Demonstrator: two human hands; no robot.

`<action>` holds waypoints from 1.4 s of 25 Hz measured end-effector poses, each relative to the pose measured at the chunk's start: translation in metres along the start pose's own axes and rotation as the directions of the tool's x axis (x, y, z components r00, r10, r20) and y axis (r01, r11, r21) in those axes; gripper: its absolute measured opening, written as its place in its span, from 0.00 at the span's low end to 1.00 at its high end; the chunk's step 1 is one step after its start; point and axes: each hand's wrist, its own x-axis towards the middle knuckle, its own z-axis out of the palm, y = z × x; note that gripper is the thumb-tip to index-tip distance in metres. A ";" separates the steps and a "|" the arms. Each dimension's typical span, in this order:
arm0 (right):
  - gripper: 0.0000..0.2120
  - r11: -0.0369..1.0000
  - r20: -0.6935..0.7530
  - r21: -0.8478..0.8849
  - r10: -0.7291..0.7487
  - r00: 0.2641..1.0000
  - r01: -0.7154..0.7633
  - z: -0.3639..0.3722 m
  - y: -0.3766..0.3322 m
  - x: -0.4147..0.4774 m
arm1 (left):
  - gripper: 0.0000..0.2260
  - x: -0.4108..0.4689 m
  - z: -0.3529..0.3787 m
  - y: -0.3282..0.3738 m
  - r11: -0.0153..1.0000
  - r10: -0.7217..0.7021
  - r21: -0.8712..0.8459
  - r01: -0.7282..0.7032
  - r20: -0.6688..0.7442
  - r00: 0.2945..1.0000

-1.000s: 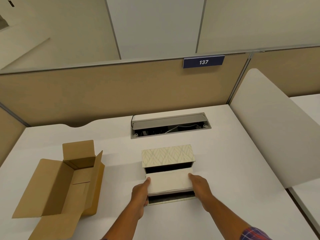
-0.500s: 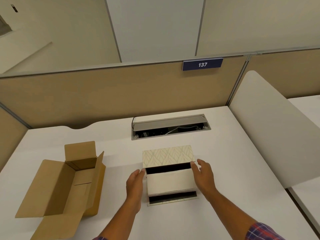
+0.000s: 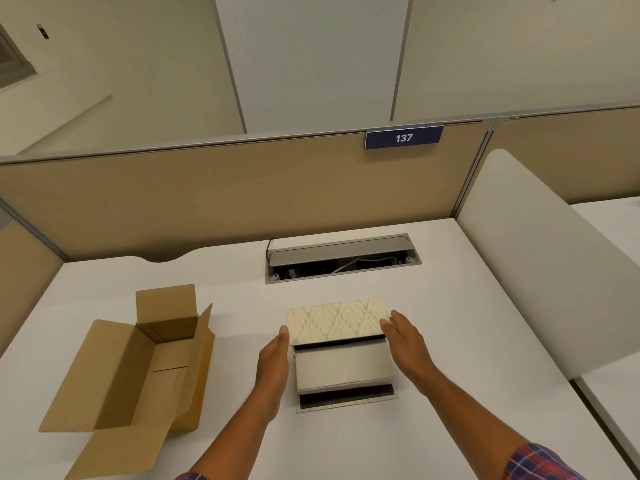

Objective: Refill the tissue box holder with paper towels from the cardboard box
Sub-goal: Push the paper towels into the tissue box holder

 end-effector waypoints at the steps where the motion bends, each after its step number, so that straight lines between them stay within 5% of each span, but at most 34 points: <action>1: 0.28 1.000 0.002 -0.003 -0.011 1.000 0.011 0.000 0.005 -0.002 | 0.27 -0.004 -0.001 -0.003 1.000 0.006 0.001 -0.006 0.009 1.000; 12: 0.17 0.992 -0.044 0.025 -0.123 0.991 0.125 0.002 0.043 -0.041 | 0.30 -0.038 -0.004 -0.041 0.998 0.001 0.059 -0.003 0.026 1.000; 18: 0.14 0.999 -0.115 -0.012 -0.040 0.993 0.039 0.005 0.057 -0.058 | 0.31 -0.052 -0.003 -0.063 0.995 -0.043 0.085 0.046 -0.038 0.998; 26: 0.21 0.995 -0.126 -0.070 0.066 0.990 -0.076 0.015 0.077 -0.065 | 0.30 -0.053 0.005 -0.071 0.977 -0.158 0.121 0.174 -0.131 0.979; 35: 0.15 0.981 -0.088 -0.180 0.052 0.995 -0.067 0.017 0.089 -0.065 | 0.16 -0.049 0.002 -0.082 0.968 -0.108 0.216 0.130 -0.110 0.988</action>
